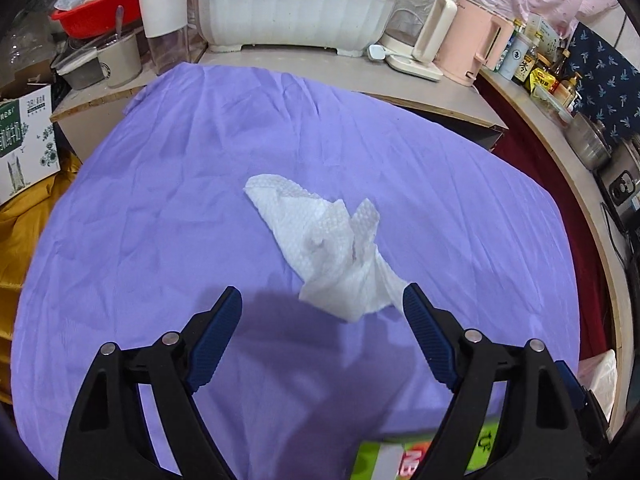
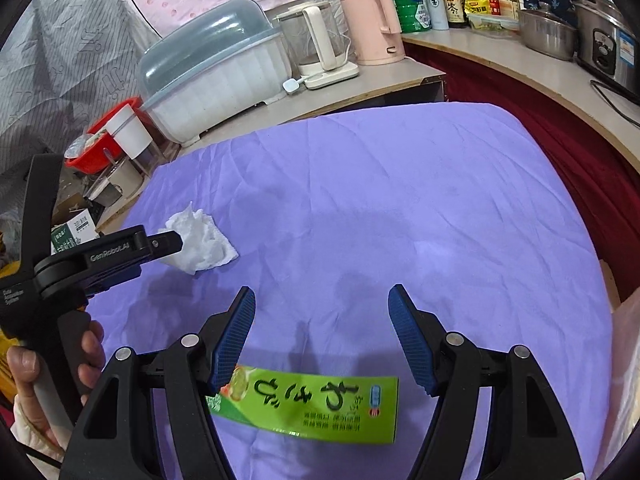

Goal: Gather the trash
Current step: 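Grasp the white tissue with the left tool while the right tool grasps the green NB box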

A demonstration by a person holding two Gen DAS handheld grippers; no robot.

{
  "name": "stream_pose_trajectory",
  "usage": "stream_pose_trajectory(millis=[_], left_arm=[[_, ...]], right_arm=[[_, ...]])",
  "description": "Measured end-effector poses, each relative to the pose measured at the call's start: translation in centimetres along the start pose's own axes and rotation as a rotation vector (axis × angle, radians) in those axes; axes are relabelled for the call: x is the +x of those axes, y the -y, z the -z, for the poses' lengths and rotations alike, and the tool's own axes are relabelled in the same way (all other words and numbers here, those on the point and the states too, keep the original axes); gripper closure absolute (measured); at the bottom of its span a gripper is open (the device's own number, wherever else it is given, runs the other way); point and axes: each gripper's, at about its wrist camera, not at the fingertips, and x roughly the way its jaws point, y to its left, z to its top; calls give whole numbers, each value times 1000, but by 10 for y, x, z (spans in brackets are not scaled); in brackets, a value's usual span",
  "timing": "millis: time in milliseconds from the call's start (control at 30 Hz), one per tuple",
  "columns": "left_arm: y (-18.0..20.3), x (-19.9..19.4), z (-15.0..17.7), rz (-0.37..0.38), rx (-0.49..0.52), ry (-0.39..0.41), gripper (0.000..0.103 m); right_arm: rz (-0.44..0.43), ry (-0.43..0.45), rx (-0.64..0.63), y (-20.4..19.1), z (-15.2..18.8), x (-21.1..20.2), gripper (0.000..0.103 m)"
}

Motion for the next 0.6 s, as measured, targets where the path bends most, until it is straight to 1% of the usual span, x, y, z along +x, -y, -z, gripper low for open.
stream_pose_trajectory(millis=[33,67,100,133,167,200,233,300,400,600], left_arm=[[1,6,-1,-1,3,-7,36],[2,9,-3,1,6,-12,41],[4,14,-3,11,11,-22,50],[5,18,-3,16,14,-33,63],[6,21,-3,24,18,-43,72],[7,23,-2,30,24,-54,84],[8,24,0,32,25,-60,91],[8,22,3,35,26,-60,96],[8,13,10,37,40,-51,99],[1,-12,29,36,45,-40,100]], right_arm=[[-1,-4,1,1,0,3,36],[-1,-8,1,1,-1,6,36],[-2,-12,1,2,-1,8,36],[-2,-17,2,3,0,11,36],[-1,-20,2,3,0,12,36],[-1,-25,3,4,1,14,36],[-1,-29,4,5,1,15,36],[1,-38,4,6,3,17,36],[5,-51,-3,5,9,15,36],[4,-70,-3,4,25,0,36]])
